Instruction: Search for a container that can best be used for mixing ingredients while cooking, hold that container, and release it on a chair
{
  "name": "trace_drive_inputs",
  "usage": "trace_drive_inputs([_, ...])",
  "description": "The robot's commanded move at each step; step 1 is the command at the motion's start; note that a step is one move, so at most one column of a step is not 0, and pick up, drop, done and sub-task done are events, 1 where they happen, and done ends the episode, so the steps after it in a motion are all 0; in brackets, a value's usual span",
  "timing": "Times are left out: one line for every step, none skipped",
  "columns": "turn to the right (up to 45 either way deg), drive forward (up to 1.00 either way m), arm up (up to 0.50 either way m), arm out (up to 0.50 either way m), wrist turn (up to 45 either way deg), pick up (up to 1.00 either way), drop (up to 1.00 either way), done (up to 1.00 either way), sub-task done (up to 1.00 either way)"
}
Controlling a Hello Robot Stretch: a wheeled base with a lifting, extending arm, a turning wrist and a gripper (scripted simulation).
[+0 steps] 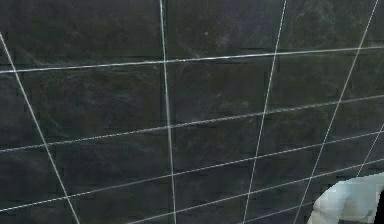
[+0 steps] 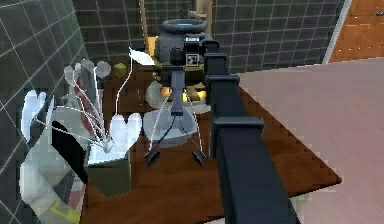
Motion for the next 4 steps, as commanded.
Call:
trace_drive_inputs([0.0, 0.00, 0.00, 0.00, 45.0, 0.00, 0.00, 0.00, 0.00])
trace_drive_inputs([0.0, 0.00, 0.00, 0.00, 45.0, 0.00, 0.00, 0.00, 0.00])
trace_drive_inputs([0.0, 0.00, 0.00, 0.00, 45.0, 0.00, 0.00, 0.00, 0.00])
trace_drive_inputs([0.0, 0.00, -0.22, 0.00, 0.0, 0.00, 0.00, 0.00, 0.00])
